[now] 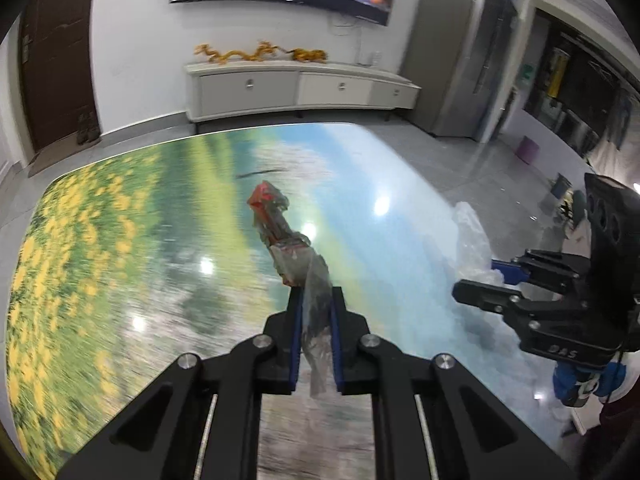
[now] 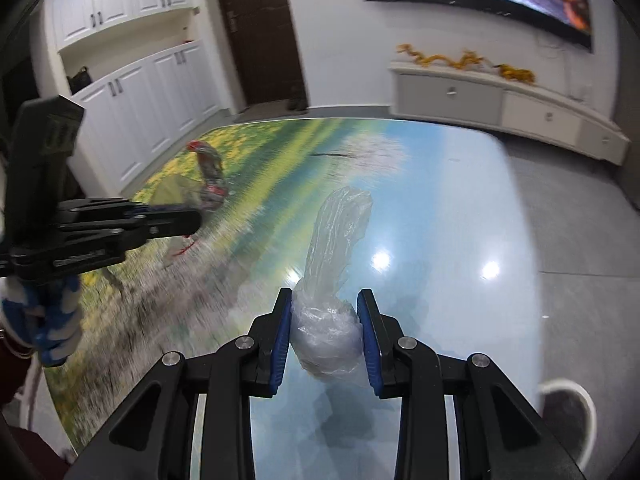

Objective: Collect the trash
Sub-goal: 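Carry the clear bag and white bag over the trash bin with both tools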

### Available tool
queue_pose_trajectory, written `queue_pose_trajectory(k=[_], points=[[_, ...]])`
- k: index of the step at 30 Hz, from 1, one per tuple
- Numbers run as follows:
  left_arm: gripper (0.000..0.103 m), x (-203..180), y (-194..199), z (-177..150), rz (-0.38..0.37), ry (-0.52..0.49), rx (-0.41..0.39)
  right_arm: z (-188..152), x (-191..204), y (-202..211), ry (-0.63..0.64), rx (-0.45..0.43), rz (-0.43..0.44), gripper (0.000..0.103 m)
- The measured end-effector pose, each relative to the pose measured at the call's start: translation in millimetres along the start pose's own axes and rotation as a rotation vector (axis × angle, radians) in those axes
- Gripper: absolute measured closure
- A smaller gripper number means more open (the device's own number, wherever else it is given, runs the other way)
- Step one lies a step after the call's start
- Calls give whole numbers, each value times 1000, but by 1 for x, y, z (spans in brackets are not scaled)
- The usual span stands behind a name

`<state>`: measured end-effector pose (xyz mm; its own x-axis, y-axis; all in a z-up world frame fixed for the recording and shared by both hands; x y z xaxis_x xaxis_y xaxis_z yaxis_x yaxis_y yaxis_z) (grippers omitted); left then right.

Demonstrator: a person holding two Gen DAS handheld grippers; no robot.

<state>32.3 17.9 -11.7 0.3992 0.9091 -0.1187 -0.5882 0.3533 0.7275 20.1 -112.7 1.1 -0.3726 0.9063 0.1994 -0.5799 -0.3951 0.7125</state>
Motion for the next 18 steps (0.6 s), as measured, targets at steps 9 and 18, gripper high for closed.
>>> queue_pose_trajectory(k=[9, 18], points=[[92, -105, 6, 12, -156, -107, -25, -48, -49, 87, -98, -68, -214, 71], [92, -209, -30, 29, -267, -231, 34, -87, -117, 134, -244, -93, -365, 71]])
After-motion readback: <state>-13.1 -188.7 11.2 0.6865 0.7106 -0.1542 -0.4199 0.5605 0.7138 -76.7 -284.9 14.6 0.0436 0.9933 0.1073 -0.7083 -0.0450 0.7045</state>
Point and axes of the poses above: each gripper's, at about its wrist camera, not at the fingertips, and y roughly against the way its jaws point, x to its left, z to its top, the point moved 1 cm from there along -y, roughly the way its jaws point, and after that the axes turned 4 degrees about z, right-handed, at the moved point
